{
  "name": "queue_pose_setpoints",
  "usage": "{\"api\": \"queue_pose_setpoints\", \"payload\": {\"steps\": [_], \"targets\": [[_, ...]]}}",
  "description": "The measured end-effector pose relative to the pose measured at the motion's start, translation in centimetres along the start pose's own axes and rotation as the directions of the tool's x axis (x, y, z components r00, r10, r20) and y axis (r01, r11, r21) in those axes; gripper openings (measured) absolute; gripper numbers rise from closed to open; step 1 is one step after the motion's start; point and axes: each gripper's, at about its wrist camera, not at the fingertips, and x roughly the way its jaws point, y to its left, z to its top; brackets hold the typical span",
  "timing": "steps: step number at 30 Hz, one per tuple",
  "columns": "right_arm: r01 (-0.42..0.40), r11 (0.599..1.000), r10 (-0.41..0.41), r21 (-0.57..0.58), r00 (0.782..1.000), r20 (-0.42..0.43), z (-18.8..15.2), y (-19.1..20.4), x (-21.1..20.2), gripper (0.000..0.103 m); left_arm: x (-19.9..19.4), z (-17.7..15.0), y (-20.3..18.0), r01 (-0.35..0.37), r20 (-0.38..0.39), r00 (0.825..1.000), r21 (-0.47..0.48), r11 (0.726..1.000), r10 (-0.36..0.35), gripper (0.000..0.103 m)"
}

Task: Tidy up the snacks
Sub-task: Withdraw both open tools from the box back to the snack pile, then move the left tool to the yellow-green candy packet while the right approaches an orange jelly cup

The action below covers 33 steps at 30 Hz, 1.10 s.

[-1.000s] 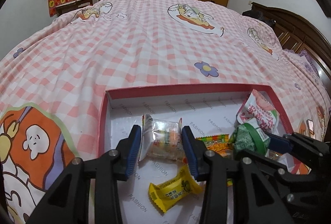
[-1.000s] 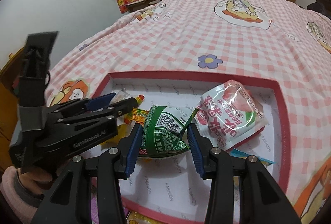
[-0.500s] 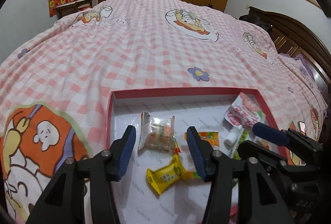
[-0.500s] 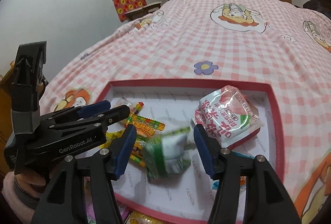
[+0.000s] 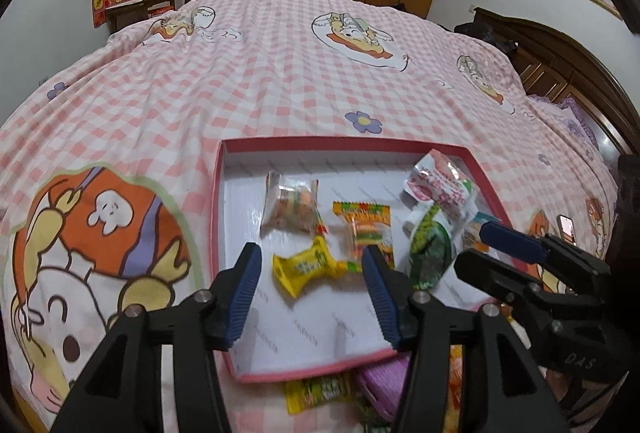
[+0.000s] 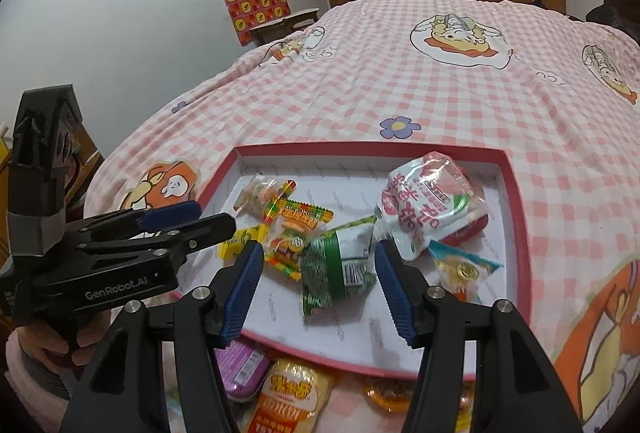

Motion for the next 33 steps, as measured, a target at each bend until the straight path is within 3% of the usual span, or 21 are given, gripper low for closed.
{"api": "queue_pose_setpoints", "payload": {"steps": [15,33], "targets": [[0.019,0.999,-0.019,0.032,1.000,0.000,-3.1,-0.8,-3.6,0.059,-3.1,-3.9,-0.1,0.015,-0.021,1.000,-0.017,1.000,-0.015,0.055],[0.090,0.994,-0.086,0.069,0.995,-0.060,-6.7,-3.9,-4.5,0.059,-2.0,-6.8,-0.4,0.012,-0.090,0.996,-0.023,1.000,-0.014,0.055]]}}
